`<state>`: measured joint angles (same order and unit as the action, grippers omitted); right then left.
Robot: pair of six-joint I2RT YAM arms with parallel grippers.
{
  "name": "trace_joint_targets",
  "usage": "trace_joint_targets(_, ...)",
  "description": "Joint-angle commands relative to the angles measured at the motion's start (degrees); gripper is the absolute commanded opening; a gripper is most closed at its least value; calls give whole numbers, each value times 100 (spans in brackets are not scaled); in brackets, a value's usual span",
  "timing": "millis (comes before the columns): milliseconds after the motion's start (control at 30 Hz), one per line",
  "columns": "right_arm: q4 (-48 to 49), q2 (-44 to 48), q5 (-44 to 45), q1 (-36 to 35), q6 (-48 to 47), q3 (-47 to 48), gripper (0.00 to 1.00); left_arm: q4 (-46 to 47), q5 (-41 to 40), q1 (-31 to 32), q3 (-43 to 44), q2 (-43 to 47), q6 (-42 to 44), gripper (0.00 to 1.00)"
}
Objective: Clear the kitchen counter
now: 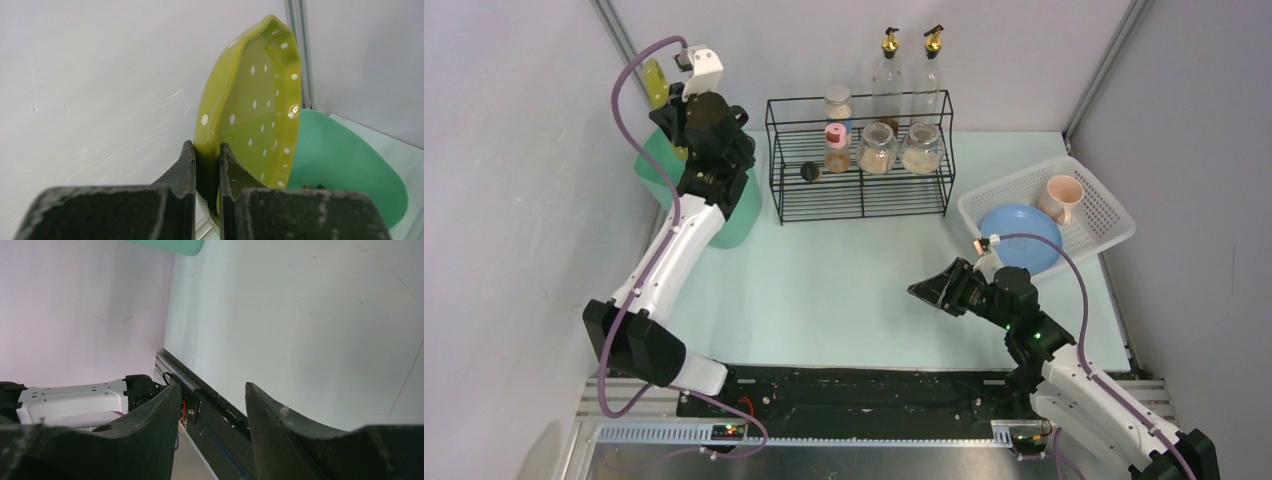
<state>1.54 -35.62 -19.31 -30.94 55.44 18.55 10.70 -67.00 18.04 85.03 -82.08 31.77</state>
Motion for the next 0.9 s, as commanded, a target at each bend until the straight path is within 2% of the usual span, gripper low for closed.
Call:
trace_joint_targets(0, 44, 53, -139, 17, -59, -1, 55, 1442, -220, 131, 114, 102, 659, 0)
trace_joint_targets(233, 49, 57, -117, 24, -48, 5, 55, 1486, -230, 314, 234, 280, 670, 0)
trace_joint_targets(433, 29, 124, -113, 49, -77, 19, 55, 1428, -220, 821, 381, 501, 821, 0)
trace_joint_targets(567, -287, 239, -85, 136, -195, 104, 55, 902, -149, 1131, 593, 622, 516, 0)
trace_joint_targets(700, -652, 363, -34, 252, -337, 270, 55, -292, 165, 1445, 931, 761, -418, 0)
trace_joint_targets(733, -787, 407, -14, 272, -365, 297, 55, -952, 269, 1459, 1108, 816, -984, 0)
trace_joint_targets(867, -982, 492, 89, 314, -488, 445, 55, -2218, 995, 1496, 1631, 862, -2245, 0)
